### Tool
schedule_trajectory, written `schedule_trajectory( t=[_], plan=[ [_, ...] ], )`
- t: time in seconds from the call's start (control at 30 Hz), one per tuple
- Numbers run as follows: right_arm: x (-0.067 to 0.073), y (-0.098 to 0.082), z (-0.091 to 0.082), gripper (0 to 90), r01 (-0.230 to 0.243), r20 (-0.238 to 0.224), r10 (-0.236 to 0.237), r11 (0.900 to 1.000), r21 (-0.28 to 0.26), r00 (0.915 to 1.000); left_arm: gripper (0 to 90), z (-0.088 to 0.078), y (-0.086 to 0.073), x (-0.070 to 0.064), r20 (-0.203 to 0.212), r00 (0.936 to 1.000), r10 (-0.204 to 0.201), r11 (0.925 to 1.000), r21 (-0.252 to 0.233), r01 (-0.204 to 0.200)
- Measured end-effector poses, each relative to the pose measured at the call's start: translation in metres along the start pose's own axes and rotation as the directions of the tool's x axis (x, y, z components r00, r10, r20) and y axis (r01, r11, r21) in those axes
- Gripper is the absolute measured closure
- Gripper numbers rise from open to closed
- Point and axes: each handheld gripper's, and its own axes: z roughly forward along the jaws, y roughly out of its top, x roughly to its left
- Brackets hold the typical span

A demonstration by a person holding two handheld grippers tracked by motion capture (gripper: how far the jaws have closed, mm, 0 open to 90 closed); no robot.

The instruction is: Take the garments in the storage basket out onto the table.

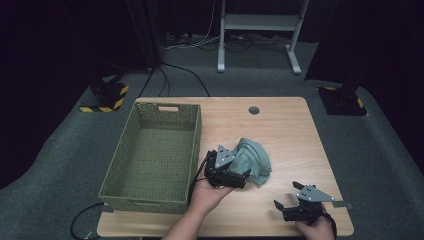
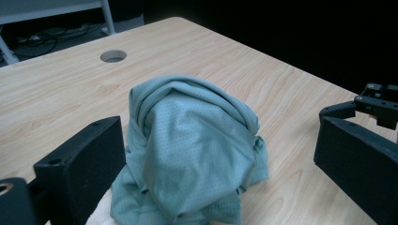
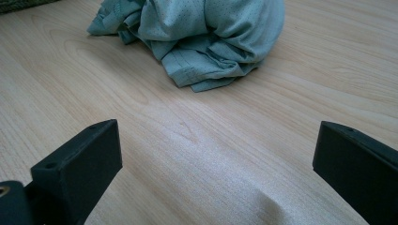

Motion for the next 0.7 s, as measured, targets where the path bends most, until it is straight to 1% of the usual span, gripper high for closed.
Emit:
schedule_trajectory(
  t=[0.13,0.2,0.3,0.37,0.43,0.57,0.7],
  plan=[
    [0.0,0.0,0.0,1.4,-0.001,0.0,0.001,1.0,-0.001,1.0,2.6,-0.007,-0.006,-0.005,0.003,1.0,-0.002,1.0,-0.006,0.002],
    [0.0,0.0,0.0,1.4,-0.001,0.0,0.001,1.0,-0.001,1.0,2.0,-0.01,-0.009,-0.007,-0.003,1.0,0.005,1.0,-0.006,-0.005],
    [0.0,0.0,0.0,1.4,0.0,0.001,0.0,1.0,-0.001,1.0,1.8,-0.013,-0.015,-0.011,-0.018,0.9995,0.026,0.9996,-0.006,-0.026],
    [0.0,0.0,0.0,1.4,-0.001,0.002,0.001,1.0,0.0,1.0,1.7,-0.014,-0.02,-0.014,-0.013,0.9997,0.018,0.9998,-0.003,-0.018],
    [0.0,0.0,0.0,1.4,-0.001,0.002,0.001,1.0,0.0,1.0,1.5,-0.014,-0.026,-0.017,-0.014,0.9998,0.014,0.9999,0.002,-0.014],
    [0.0,0.0,0.0,1.4,-0.001,0.002,0.001,1.0,0.0,1.0,1.2,-0.011,-0.043,-0.025,-0.008,0.9998,0.021,0.9997,0.016,-0.021],
    [0.001,0.0,0.0,1.4,0.003,0.003,-0.003,1.0,0.002,1.0,1.2,-0.005,-0.061,-0.028,-0.011,0.9996,0.024,0.9985,0.049,-0.024]
  ],
)
